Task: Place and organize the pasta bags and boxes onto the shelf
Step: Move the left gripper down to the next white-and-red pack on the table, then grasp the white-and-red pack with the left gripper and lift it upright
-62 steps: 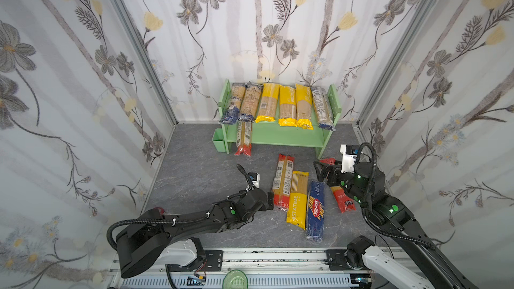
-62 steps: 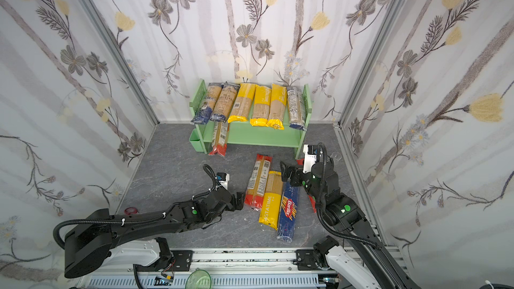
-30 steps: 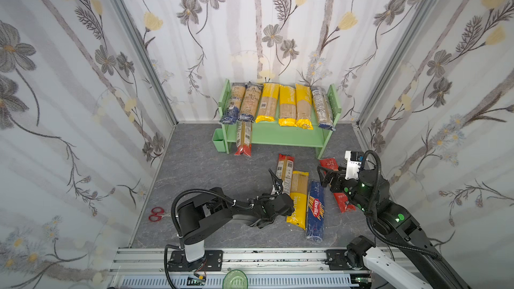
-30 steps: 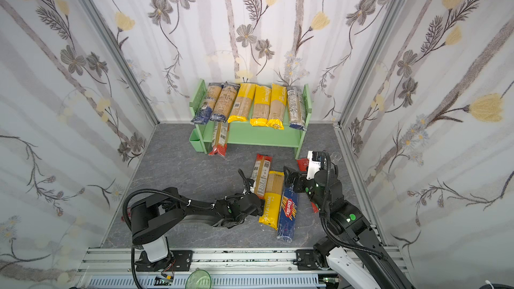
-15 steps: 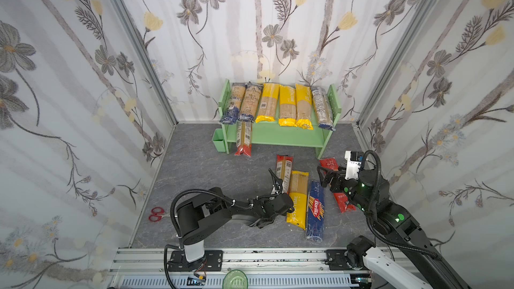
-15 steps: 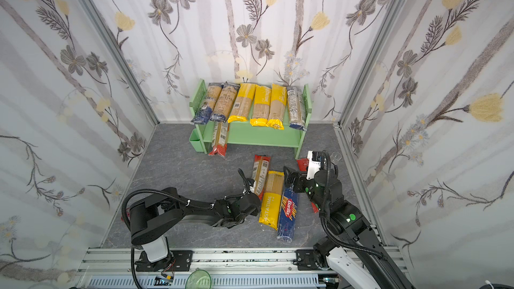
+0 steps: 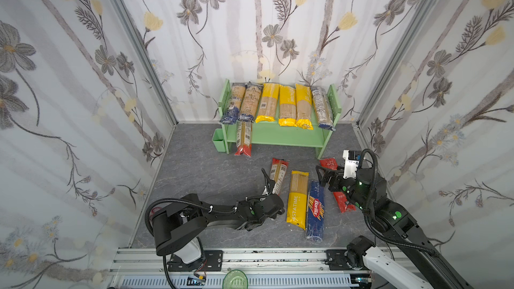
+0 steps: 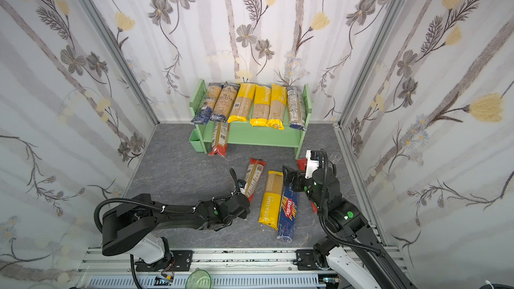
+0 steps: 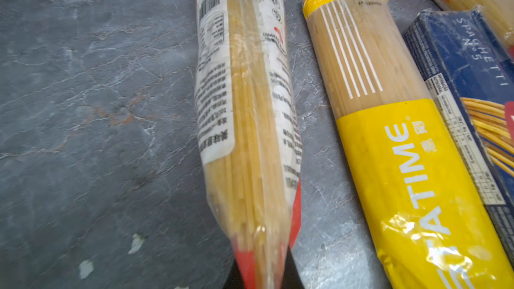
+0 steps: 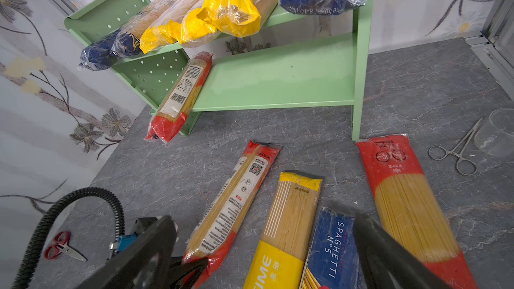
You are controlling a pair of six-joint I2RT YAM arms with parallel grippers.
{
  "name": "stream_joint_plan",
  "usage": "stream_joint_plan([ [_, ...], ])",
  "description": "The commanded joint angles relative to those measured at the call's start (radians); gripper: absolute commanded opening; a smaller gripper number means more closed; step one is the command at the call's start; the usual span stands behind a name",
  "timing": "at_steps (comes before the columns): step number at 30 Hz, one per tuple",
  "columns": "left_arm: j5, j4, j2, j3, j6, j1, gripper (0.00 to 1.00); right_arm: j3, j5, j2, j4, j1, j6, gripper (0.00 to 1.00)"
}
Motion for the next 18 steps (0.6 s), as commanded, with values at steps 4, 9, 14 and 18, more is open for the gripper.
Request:
stream_joint_plan([
  [4, -0.152, 0.067, -0.152, -0.059, 0.077, 0.005, 0.00, 0.009, -0.006, 0.022, 0.041, 0.002, 0.003, 1.00],
  [9, -0.141, 0.067, -0.274, -0.112, 0.093, 0.009, 0.00, 0.019, -0.010, 0.038, 0.050, 0.001, 0.002, 1.00],
  [14, -0.114, 0.061, -0.406, -0.159, 0.094, 0.009, 0.00, 0.030, -0.014, 0.050, 0.053, 0.002, -0.001, 1.00],
  [18, -0.079, 0.041, -0.474, -0.171, 0.091, 0.009, 0.00, 0.042, -0.017, 0.058, 0.055, 0.003, -0.001, 1.00],
])
